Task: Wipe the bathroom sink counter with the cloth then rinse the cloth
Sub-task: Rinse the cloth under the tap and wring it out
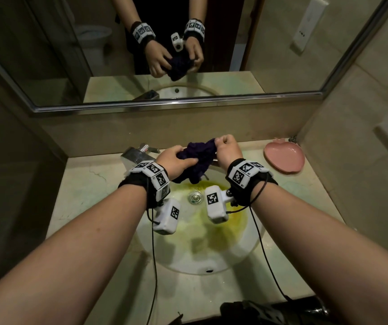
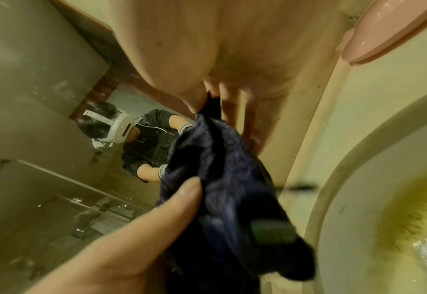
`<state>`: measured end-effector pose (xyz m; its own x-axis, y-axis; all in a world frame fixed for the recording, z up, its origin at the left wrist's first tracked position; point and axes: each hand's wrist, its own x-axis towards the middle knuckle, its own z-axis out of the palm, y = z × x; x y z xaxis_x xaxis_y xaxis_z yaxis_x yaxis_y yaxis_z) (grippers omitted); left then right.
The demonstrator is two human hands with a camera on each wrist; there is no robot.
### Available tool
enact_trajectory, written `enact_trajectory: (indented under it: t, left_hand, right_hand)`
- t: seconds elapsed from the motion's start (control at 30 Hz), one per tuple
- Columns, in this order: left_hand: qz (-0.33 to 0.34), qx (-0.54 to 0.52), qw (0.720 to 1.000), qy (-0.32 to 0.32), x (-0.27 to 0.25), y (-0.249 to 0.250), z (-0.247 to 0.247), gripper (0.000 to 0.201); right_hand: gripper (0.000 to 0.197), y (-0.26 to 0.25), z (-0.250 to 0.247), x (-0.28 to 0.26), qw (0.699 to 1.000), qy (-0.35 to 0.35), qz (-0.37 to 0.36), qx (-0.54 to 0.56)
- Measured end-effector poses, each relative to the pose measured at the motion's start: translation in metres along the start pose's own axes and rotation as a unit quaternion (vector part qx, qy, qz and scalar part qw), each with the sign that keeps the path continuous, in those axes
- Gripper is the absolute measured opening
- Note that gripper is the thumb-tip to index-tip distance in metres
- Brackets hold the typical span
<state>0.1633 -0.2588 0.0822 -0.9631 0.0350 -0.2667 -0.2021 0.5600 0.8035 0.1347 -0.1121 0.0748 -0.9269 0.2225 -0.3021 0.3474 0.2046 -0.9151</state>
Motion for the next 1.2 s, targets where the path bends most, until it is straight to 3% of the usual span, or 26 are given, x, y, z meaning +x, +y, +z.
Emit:
enact_trajectory:
  t: [0.1,0.27,0.33,0.43,0.53,0.6,0.7,0.87,0.97,1.1,1.2]
  left_hand:
    - [0.005,0.006,1.0,0.009,0.004,0.0,0.0,0.019]
    - [-0.027,-0.082,0.996,0.023,0.006,0.006,-0.004,0.032]
    - [-0.032,-0.115,0.992,0.03,0.007,0.011,-0.004,0.038]
    - [-0.019,-0.146,0.989,0.025,0.008,0.019,-0.002,0.043]
    - [-0.014,-0.17,0.985,0.022,0.008,0.025,-0.003,0.049]
    - [-0.021,-0.152,0.988,0.007,0.007,0.027,-0.005,0.059]
    - [-0.018,-0.072,0.997,-0.02,0.006,0.029,-0.009,0.067]
    - [0.001,0.039,0.998,-0.05,-0.002,0.027,-0.009,0.028]
    - [0.014,0.075,0.997,-0.026,0.002,0.023,-0.009,0.028]
    - [0.011,-0.016,1.0,0.005,0.006,0.021,-0.006,0.019]
    - [-0.032,-0.104,0.994,0.027,0.005,0.022,-0.006,0.043]
  right_hand:
    - [0.025,-0.01,-0.004,-0.004,0.999,0.012,0.011,0.037]
    - [0.022,-0.01,-0.018,-0.001,0.997,0.073,0.008,0.001]
    - [0.007,-0.009,-0.02,-0.005,0.999,0.037,-0.005,-0.011]
    - [0.029,-0.01,-0.018,-0.017,0.996,-0.088,-0.009,0.012]
    - [0.021,-0.01,-0.014,-0.024,0.984,-0.165,0.026,0.054]
    - [0.004,-0.008,-0.014,-0.022,0.99,-0.129,0.004,0.05]
    - [0.004,-0.007,-0.014,-0.018,0.997,-0.062,-0.036,0.028]
    - [0.015,-0.014,-0.018,-0.02,0.995,-0.032,-0.09,0.022]
    - [0.019,-0.017,-0.02,-0.022,0.993,-0.026,-0.108,0.032]
    - [0.019,-0.014,-0.019,-0.02,0.995,-0.034,-0.08,-0.049]
    - [0.025,-0.012,-0.014,-0.024,0.985,-0.052,-0.077,-0.146]
